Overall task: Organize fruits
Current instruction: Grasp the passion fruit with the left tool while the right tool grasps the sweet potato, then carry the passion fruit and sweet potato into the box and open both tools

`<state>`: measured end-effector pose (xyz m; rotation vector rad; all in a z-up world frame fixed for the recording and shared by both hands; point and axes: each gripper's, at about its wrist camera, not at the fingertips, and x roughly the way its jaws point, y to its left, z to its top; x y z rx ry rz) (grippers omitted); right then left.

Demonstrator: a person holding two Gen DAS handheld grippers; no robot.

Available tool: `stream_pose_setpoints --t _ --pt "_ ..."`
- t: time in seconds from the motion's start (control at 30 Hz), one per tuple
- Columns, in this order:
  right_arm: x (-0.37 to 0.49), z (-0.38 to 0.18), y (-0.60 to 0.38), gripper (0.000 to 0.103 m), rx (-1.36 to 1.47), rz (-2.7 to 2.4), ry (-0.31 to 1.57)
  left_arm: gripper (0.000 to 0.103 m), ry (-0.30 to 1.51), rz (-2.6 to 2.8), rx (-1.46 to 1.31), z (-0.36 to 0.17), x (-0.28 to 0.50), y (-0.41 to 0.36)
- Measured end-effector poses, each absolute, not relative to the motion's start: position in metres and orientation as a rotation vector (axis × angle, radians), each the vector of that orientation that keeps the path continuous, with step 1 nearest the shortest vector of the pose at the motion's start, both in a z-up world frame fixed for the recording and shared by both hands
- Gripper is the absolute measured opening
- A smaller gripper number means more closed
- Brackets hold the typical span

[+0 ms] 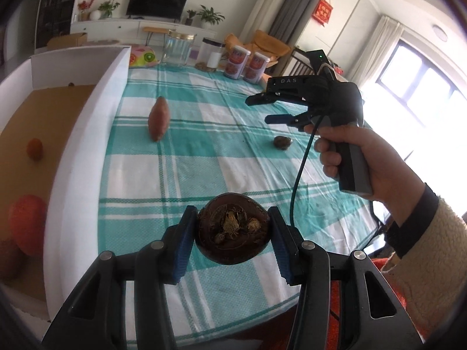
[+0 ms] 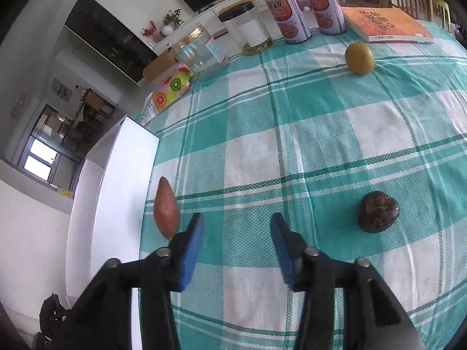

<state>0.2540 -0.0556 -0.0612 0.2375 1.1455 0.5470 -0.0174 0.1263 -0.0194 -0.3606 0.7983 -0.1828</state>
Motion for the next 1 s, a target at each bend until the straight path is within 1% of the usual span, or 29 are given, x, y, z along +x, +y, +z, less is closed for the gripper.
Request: stream_pose_setpoints --t 0.23,0.43,0.53,0.57,0.63,0.73,0.8,0.87,1.0 --pt "0.256 -0.086 0.04 0.061 0.225 0.692 1.216 0.05 0.795 -0.194 -0.383 -0.011 -0.023 0.142" --pt "0.274 -0.124 0.117 0.061 0.369 0.758 1.307 0.05 0.772 -0.183 -0.409 -0.006 -0.028 0.157" --pt "0.274 -0.137 0.148 0.057 0.349 0.761 1.335 0.05 0.774 -0.183 -0.406 -0.007 -0.029 0.159" --pt "0.274 -0.138 0.153 0.053 0.345 0.755 1.327 0.05 0.779 -0.186 -0.408 -0.009 -0.029 0.158" --pt "0.275 -0.136 0.16 0.04 0.297 0.729 1.298 0.05 0.792 -0.191 -0.417 -0.012 -0.028 0.159" --pt "0.273 -0.139 0.152 0.04 0.341 0.75 1.329 0.05 0.797 -0.2 -0.437 -0.013 -0.028 0.164" --pt "0.268 -0.141 0.134 0.04 0.411 0.761 1.349 0.05 0.788 -0.199 -0.463 -0.009 -0.029 0.172" --pt "0.262 -0.136 0.109 0.04 0.5 0.774 1.33 0.05 0.773 -0.196 -0.5 -0.003 -0.03 0.183" --pt "0.238 -0.102 0.073 0.04 0.594 0.838 1.258 0.05 0.717 -0.181 -0.574 0.02 -0.039 0.215"
